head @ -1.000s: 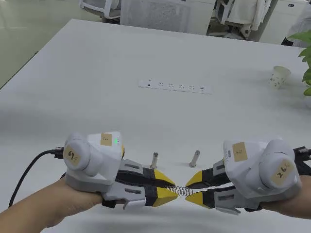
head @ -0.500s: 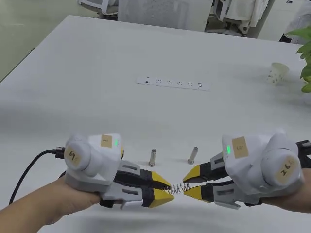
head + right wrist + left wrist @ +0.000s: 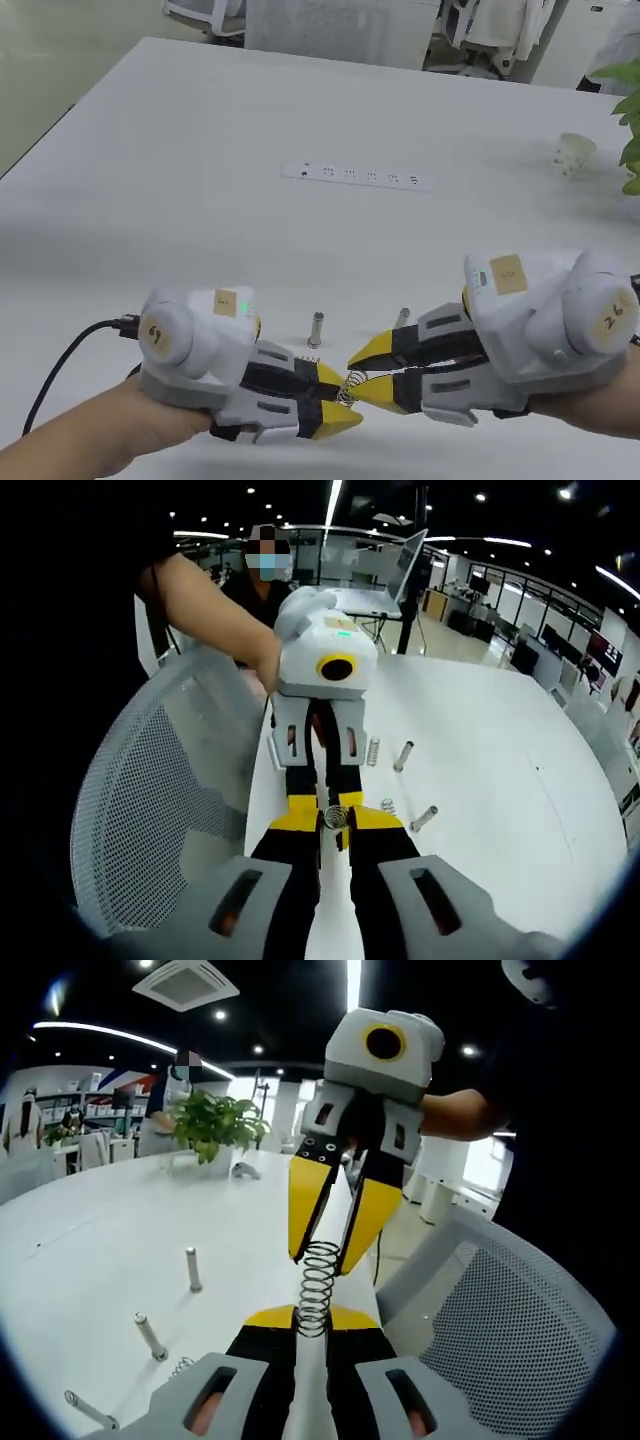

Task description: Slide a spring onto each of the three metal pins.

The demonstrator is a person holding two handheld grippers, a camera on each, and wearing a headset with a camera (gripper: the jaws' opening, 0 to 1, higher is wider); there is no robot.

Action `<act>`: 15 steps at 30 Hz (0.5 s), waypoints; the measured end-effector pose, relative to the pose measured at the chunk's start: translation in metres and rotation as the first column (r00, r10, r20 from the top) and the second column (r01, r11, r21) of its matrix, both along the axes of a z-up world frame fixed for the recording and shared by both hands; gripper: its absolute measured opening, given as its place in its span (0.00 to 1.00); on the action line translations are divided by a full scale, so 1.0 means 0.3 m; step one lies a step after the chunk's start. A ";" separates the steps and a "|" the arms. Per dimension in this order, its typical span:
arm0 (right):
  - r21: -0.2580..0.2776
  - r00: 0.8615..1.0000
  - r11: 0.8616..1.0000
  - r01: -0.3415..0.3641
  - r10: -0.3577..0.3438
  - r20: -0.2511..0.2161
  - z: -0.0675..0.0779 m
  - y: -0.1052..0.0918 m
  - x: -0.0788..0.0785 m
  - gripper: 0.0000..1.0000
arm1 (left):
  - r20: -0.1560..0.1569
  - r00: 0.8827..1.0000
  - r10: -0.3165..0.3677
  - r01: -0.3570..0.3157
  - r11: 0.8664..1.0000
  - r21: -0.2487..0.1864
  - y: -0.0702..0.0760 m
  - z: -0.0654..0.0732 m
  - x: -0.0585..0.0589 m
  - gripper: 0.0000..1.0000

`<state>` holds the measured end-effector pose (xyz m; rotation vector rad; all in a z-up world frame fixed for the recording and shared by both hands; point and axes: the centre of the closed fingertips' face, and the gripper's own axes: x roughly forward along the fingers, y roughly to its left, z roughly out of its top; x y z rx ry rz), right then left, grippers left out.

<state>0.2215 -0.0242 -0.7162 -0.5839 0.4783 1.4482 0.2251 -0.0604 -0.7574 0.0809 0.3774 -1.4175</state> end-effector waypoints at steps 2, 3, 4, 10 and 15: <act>0.006 1.000 1.000 -0.004 0.004 0.011 -0.004 0.013 -0.008 0.07 | 0.003 1.000 0.002 -0.002 1.000 0.004 -0.001 -0.003 0.001 0.02; 0.009 1.000 1.000 -0.006 0.006 0.018 -0.009 0.021 -0.013 0.07 | 0.000 1.000 -0.001 0.001 1.000 0.008 -0.002 -0.007 -0.002 0.02; 0.009 1.000 1.000 -0.011 0.011 0.026 -0.012 0.024 -0.017 0.07 | 0.003 1.000 -0.003 0.003 1.000 0.012 -0.002 -0.010 -0.004 0.02; 0.052 0.999 0.999 0.004 -0.006 0.047 -0.016 0.032 -0.015 0.07 | 0.008 1.000 -0.002 0.001 1.000 0.026 0.010 -0.015 -0.005 0.02; 0.078 0.998 0.997 0.012 -0.017 0.066 -0.009 0.038 -0.009 0.08 | 0.033 0.999 0.003 -0.005 0.999 0.040 0.021 -0.010 0.002 0.02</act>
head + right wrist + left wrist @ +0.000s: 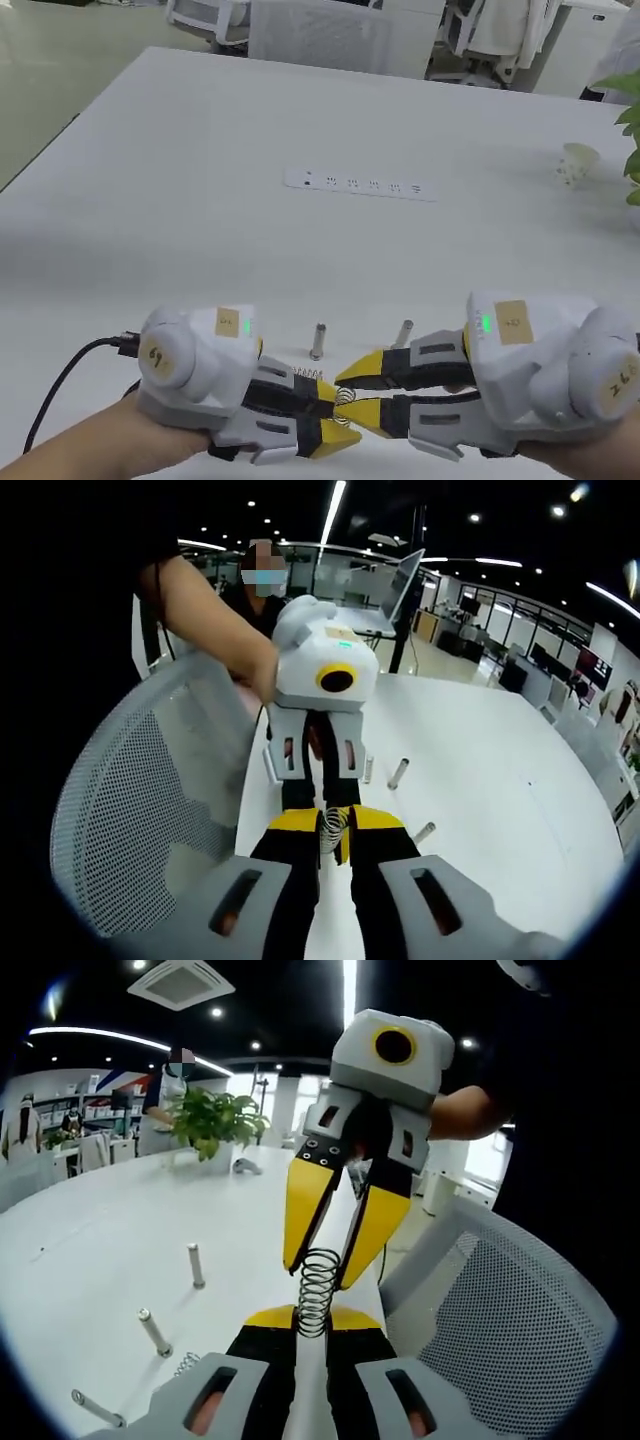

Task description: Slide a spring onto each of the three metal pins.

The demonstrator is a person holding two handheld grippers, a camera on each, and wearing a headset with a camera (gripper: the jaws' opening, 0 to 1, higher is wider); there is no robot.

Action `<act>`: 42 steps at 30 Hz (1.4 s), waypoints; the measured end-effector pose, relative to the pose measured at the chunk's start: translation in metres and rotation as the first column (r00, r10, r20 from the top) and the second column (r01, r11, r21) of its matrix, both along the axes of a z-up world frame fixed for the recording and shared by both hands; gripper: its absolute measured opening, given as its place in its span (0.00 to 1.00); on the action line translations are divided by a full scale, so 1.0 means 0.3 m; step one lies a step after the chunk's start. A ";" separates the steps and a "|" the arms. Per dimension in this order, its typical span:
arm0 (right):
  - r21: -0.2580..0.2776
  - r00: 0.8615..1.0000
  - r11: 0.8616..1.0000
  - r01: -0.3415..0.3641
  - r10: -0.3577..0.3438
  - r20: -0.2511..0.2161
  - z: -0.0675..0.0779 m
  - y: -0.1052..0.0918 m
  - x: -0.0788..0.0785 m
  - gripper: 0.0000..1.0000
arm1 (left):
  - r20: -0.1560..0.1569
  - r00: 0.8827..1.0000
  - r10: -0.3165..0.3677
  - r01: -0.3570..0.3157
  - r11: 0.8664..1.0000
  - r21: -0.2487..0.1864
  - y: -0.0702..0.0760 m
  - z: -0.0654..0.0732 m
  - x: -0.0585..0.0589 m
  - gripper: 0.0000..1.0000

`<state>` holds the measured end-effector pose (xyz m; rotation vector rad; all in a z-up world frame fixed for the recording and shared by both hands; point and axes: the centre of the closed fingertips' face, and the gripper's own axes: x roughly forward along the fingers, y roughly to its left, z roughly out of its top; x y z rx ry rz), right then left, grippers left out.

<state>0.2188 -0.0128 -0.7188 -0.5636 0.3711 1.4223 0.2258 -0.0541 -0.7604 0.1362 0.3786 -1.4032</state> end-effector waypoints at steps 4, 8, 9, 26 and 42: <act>0.023 1.000 1.000 0.008 -0.008 -0.017 0.003 0.008 0.000 0.08 | 0.021 1.000 -0.008 0.007 1.000 0.013 0.004 0.000 -0.006 0.02; 0.027 1.000 1.000 0.011 -0.010 -0.017 0.003 0.014 -0.002 0.08 | 0.028 1.000 -0.004 0.003 1.000 0.019 0.011 -0.001 -0.007 0.02; 0.029 1.000 1.000 0.011 -0.011 -0.016 0.004 0.015 -0.002 0.08 | 0.031 1.000 -0.002 0.001 1.000 0.019 0.013 -0.001 -0.006 0.02; 0.036 0.999 0.999 0.033 -0.032 -0.027 0.008 0.015 -0.007 0.09 | 0.018 1.000 0.005 -0.005 1.000 0.006 0.020 0.003 -0.024 0.02; 0.059 0.996 0.996 0.073 -0.069 -0.065 0.010 0.018 0.007 0.09 | 0.038 0.999 0.014 -0.015 1.000 0.006 0.019 0.016 -0.004 0.02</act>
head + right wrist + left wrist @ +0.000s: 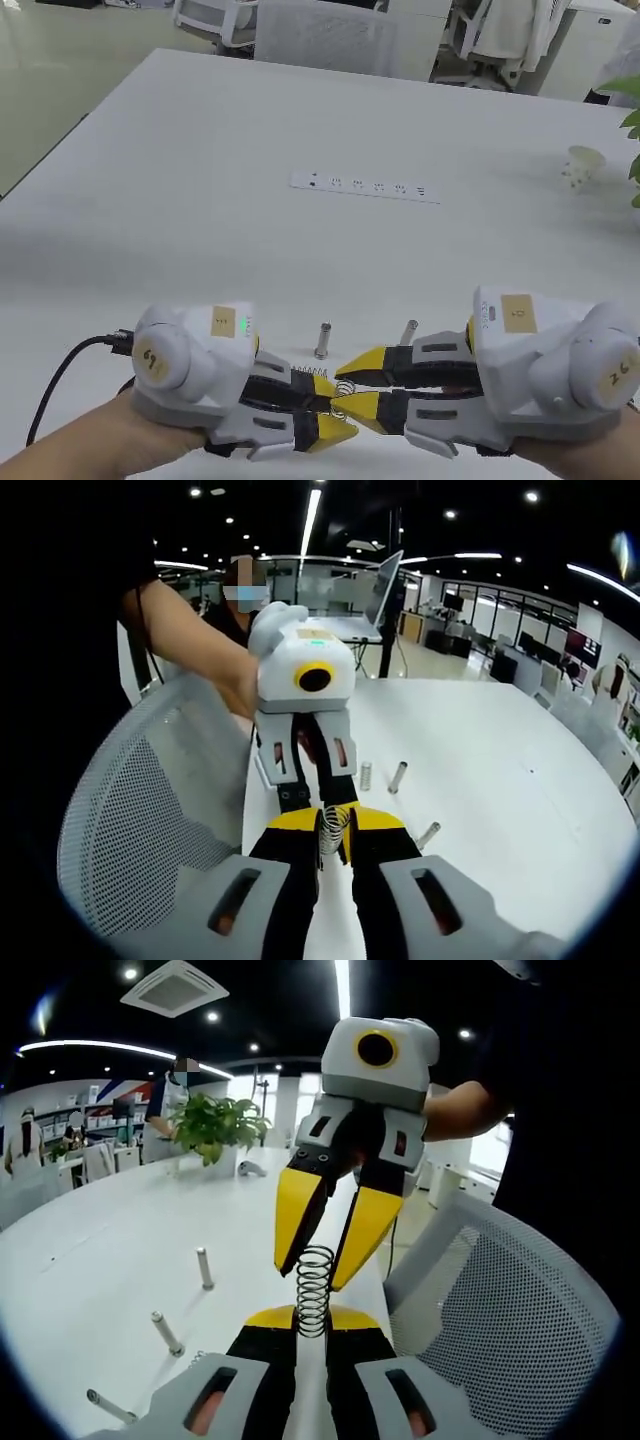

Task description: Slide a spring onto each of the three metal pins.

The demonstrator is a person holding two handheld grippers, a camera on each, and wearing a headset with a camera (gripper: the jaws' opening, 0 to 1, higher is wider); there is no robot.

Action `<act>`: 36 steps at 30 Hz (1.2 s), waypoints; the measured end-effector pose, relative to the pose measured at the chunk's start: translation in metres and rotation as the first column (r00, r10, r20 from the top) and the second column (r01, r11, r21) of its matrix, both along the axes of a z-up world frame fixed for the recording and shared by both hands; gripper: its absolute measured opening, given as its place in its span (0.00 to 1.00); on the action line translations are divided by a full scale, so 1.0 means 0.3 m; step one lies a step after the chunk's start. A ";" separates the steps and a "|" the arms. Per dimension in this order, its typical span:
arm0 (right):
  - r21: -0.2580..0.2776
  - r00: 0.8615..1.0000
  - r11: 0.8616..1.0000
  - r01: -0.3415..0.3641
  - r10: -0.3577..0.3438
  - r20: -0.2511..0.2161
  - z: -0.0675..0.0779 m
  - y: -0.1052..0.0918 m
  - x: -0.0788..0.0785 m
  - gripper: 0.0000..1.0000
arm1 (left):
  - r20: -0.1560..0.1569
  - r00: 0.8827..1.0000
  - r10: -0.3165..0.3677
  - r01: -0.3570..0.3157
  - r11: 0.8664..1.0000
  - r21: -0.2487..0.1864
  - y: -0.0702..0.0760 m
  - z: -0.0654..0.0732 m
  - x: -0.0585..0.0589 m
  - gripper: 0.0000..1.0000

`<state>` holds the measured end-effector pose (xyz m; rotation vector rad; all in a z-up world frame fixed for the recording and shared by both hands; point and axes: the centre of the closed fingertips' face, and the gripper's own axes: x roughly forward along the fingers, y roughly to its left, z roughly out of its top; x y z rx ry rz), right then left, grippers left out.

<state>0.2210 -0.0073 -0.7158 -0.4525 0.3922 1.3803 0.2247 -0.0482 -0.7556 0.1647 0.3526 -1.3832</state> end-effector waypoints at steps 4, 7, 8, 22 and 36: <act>0.013 0.999 1.000 -0.014 0.014 0.034 0.009 0.006 0.002 0.07 | -0.004 1.000 0.015 -0.015 1.000 -0.011 0.003 0.010 0.007 0.02; 0.015 0.999 1.000 -0.017 0.016 0.044 0.012 0.007 0.005 0.07 | -0.023 0.999 0.031 -0.032 0.999 -0.026 0.009 0.014 0.014 0.02; 0.015 0.999 1.000 -0.016 0.016 0.046 0.013 0.007 0.006 0.07 | -0.021 0.999 0.036 -0.037 0.999 -0.028 0.009 0.014 0.016 0.02; 0.028 0.998 1.000 -0.004 0.002 0.068 0.031 0.016 0.026 0.07 | -0.126 0.985 0.117 -0.124 0.991 -0.049 0.043 0.013 0.045 0.10; 0.018 0.997 1.000 0.018 -0.019 0.078 0.020 0.005 0.045 0.07 | -0.116 0.968 0.224 -0.225 0.974 0.008 0.153 -0.011 0.073 0.34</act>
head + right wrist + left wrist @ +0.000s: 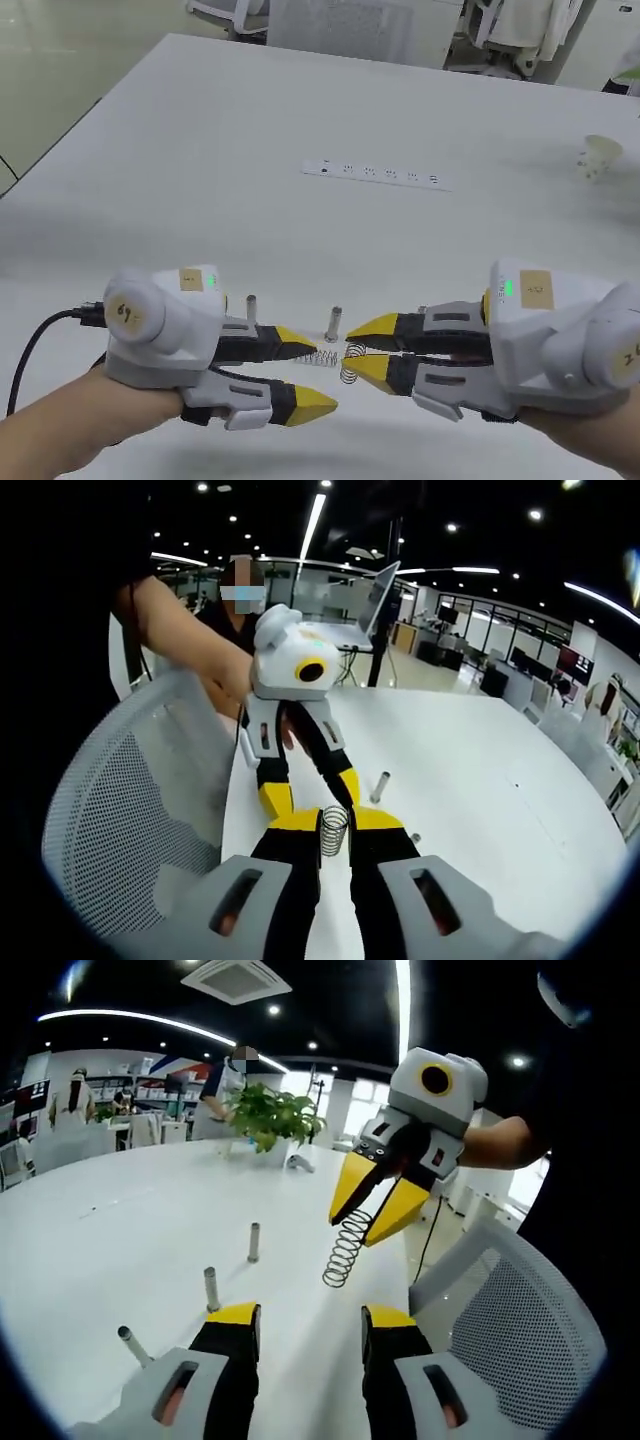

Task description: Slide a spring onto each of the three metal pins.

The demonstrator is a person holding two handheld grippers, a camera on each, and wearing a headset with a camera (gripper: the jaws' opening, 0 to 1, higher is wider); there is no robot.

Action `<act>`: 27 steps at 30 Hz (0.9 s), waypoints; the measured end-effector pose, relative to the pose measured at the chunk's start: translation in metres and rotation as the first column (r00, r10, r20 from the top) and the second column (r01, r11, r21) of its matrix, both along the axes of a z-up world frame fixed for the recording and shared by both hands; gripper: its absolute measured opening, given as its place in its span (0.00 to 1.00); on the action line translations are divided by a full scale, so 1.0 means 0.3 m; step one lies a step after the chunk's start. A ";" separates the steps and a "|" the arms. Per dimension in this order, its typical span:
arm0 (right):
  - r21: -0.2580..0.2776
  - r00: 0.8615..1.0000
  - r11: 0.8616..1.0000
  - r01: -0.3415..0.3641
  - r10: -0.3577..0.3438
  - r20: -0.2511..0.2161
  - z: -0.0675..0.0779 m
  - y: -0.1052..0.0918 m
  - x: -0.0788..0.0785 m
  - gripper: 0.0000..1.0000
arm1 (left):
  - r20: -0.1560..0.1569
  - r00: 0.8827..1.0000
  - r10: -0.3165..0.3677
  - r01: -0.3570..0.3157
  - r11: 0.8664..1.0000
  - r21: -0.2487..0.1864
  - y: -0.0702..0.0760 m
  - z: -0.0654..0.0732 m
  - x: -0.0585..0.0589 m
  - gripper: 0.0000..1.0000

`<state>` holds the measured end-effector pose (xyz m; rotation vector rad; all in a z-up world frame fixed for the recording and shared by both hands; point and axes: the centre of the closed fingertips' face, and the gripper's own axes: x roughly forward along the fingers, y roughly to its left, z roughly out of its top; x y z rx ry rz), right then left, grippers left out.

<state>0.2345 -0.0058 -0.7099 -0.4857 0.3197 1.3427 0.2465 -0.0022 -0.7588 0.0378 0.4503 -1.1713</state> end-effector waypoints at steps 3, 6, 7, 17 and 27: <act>-0.005 1.000 1.000 0.003 -0.003 0.002 -0.002 -0.003 0.005 0.07 | -0.005 1.000 0.016 -0.016 1.000 0.005 0.023 -0.003 0.004 0.38; -0.011 1.000 1.000 0.008 -0.008 0.009 -0.003 -0.008 0.012 0.07 | -0.005 0.999 0.033 -0.033 0.999 0.016 0.048 -0.006 0.008 0.43; -0.009 1.000 1.000 0.013 -0.013 0.007 -0.002 -0.011 0.015 0.07 | -0.007 0.999 0.040 -0.039 0.999 0.013 0.056 -0.006 0.010 0.45; -0.018 0.999 0.999 0.042 -0.041 0.021 -0.003 -0.036 0.042 0.07 | -0.026 0.994 0.110 -0.109 0.993 0.043 0.155 -0.036 0.018 0.63; -0.020 0.997 0.997 0.073 -0.072 0.027 0.001 -0.062 0.070 0.07 | -0.035 0.977 0.208 -0.206 0.976 0.065 0.246 -0.055 0.039 0.90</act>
